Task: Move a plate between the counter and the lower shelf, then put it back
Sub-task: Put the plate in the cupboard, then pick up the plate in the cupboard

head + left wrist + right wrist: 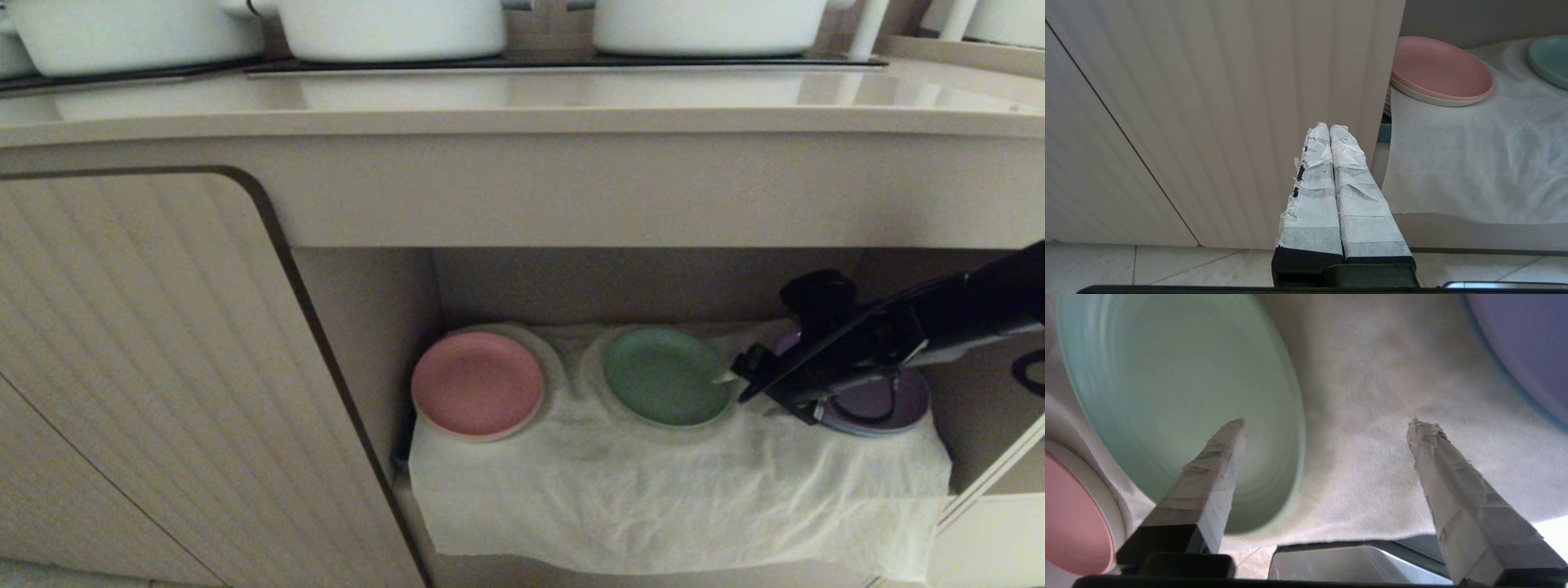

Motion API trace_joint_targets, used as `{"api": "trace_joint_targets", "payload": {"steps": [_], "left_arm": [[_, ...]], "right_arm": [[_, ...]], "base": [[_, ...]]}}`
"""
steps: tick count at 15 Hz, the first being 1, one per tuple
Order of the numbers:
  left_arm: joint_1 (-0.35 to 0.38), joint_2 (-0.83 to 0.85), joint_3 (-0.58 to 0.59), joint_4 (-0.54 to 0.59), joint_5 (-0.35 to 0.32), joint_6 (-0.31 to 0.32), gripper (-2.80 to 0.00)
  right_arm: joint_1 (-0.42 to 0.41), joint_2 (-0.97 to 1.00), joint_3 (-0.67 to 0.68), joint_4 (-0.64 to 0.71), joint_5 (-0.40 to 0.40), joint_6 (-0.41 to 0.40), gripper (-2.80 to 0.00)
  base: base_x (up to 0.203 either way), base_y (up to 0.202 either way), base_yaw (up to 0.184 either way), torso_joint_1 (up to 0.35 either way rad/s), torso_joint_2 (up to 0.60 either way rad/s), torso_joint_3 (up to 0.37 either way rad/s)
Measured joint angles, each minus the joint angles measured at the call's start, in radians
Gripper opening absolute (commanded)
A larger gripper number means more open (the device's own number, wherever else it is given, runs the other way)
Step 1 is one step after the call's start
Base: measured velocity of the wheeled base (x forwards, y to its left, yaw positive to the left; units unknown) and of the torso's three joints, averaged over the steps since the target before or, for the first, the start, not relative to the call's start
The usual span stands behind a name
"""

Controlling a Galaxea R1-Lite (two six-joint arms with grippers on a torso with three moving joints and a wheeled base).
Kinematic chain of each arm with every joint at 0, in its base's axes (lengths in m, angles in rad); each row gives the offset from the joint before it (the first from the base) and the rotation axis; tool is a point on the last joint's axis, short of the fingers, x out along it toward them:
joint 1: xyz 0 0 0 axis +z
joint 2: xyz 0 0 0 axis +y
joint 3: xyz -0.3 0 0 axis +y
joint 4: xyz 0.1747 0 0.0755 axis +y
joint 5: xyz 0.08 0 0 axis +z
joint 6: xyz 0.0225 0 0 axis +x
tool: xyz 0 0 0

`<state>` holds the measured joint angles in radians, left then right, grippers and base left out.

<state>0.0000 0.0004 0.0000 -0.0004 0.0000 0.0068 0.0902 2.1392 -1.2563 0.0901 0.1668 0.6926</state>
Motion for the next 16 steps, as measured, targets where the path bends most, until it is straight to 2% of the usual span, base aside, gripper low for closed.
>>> {"api": "trace_joint_targets", "payload": {"steps": [9, 13, 16], "left_arm": [[0.0, 0.0, 0.0, 0.0, 0.0, 0.0, -2.8], [0.0, 0.0, 0.0, 0.0, 0.0, -0.001, -2.8], [0.0, 0.0, 0.0, 0.0, 0.0, -0.001, -2.8]], "right_arm": [[-0.002, -0.094, 0.115, 0.001, 0.0, -0.017, 0.0], [-0.014, -0.15, 0.213, 0.009, 0.002, -0.112, 0.0], [-0.025, -0.205, 0.26, 0.09, 0.003, -0.218, 0.0]], "base": [[0.0, 0.0, 0.0, 0.0, 0.0, 0.0], [0.0, 0.0, 0.0, 0.0, 0.0, 0.0], [0.0, 0.0, 0.0, 0.0, 0.0, 0.0]]}}
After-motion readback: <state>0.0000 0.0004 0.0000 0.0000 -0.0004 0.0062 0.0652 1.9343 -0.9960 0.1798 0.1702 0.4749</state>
